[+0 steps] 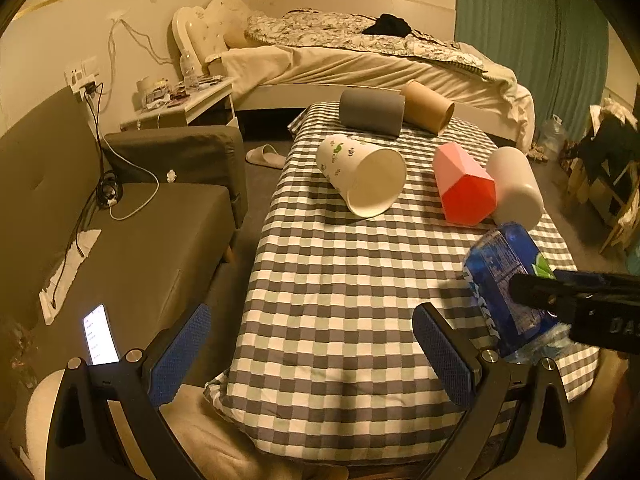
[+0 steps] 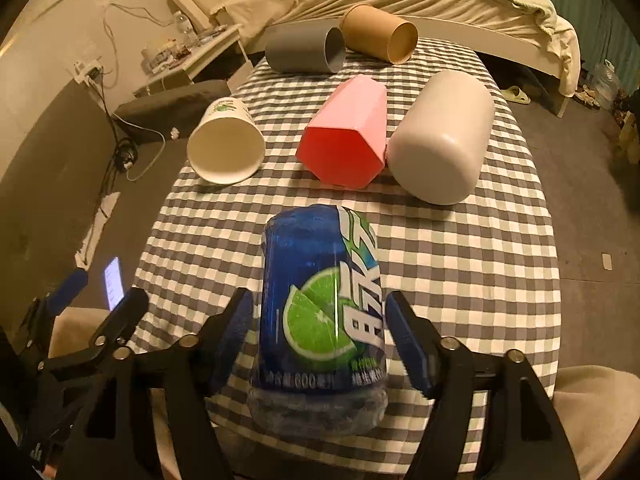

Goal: Flip cup upside down
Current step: 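Pass the blue bottle from the right gripper into the left gripper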

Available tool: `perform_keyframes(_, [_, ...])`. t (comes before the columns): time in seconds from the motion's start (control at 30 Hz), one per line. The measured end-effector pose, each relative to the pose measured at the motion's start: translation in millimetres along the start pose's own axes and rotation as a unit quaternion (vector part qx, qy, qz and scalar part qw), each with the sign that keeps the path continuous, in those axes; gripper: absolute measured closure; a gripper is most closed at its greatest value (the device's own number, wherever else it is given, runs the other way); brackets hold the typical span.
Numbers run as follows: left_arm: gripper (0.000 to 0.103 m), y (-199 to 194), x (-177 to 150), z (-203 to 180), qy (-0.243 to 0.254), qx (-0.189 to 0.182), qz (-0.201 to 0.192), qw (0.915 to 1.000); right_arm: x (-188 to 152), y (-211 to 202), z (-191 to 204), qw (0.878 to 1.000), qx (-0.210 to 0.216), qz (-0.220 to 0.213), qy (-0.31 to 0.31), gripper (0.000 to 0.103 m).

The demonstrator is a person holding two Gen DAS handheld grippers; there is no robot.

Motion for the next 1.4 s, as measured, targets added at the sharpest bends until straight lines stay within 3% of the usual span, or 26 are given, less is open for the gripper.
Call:
perform_keyframes(0.23, [0.000,-20,2,-22,0.011,0.003,-0.015,0.9998,-3,-46,-20,0.998,-0.019,-0.058,-0.011,0.024])
perform_keyframes(0.57, [0.000,-39,-1,-71,-0.003,-0.033,-0.017,0.9993,-15,-84,-75,0.992,-0.063,-0.105,0.013,0.023])
perform_keyframes(0.87, [0.000,-36,-15,-103,-0.008,-0.054,-0.001,0.9985,-37,-83,-108,0.988,-0.102,-0.118,0.016,0.022])
perform_keyframes(0.9, [0.000,-35,-17,-106,-0.007,-0.054,0.002,0.9985,-39,-82,-112,0.987,-0.104,-0.117,0.021,0.017])
perform_keyframes(0.93, [0.000,-33,-20,-109,-0.004,-0.054,0.006,0.9985,-40,-81,-116,0.987,-0.105,-0.117,0.029,0.013])
perform_keyframes(1.4, [0.000,-12,-35,-136,-0.005,-0.079,0.041,0.9960,-44,-71,-147,0.985,-0.095,-0.111,0.091,0.013])
Point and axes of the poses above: each gripper's, at about its wrist camera, not at the fingertips, and y roughly the way its jaws point, z to its left, x to its top, the point moved 5 cm from there along y, roughly the way its jaws point, and after that the axes turned 6 degrees about -y, right-handed, at the moved point
